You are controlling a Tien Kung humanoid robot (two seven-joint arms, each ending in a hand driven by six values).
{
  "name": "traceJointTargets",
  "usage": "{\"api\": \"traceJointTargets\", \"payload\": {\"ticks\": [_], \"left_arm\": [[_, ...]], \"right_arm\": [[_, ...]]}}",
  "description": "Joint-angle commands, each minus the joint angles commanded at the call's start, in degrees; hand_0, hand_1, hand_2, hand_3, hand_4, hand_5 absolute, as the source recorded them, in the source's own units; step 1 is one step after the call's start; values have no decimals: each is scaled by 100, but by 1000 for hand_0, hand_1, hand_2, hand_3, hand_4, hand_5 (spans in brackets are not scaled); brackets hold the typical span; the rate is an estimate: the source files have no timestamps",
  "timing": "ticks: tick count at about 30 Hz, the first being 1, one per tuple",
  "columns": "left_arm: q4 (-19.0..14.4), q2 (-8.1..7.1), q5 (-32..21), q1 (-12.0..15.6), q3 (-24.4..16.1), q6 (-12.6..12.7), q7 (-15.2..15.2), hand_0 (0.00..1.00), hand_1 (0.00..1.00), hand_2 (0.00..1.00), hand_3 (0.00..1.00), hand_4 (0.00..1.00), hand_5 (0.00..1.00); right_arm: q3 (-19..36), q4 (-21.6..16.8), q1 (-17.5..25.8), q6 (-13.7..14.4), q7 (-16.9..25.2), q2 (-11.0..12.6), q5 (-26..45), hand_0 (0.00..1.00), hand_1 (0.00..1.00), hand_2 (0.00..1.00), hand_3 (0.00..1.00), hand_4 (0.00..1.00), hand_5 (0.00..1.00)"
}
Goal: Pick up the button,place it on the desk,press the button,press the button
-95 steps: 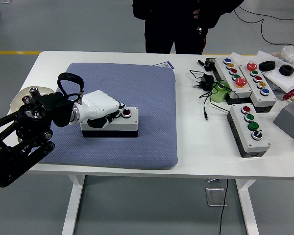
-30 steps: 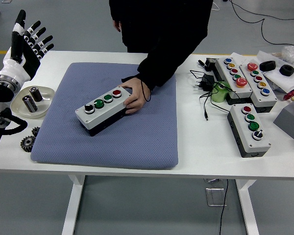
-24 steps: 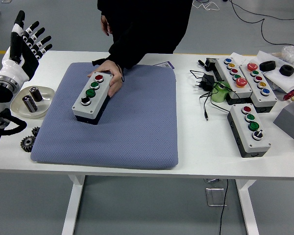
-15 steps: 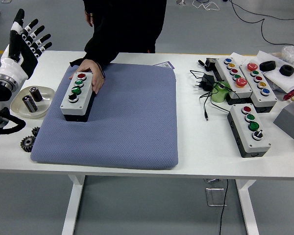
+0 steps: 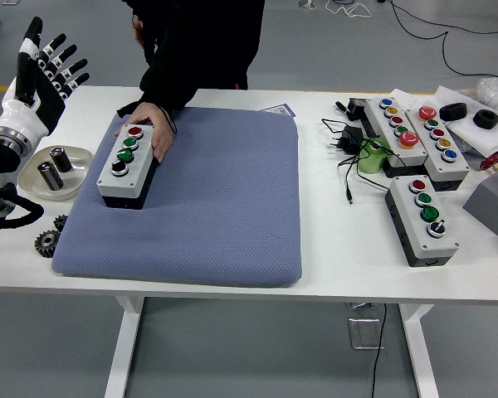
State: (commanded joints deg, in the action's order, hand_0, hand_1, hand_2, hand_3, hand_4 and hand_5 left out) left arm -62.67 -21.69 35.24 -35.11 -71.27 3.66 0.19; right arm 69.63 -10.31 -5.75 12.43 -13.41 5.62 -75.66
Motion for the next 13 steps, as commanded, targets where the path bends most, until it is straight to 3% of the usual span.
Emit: {"api": "traceJointTargets", "payload": {"ticks": [13], "left_arm": [[-2,13,2,2,64,17,14,889,904,987,998,840,998]], "right_arm": [[-13,0,17,5,-7,-2,13,747,702,714,582,181,134]]}}
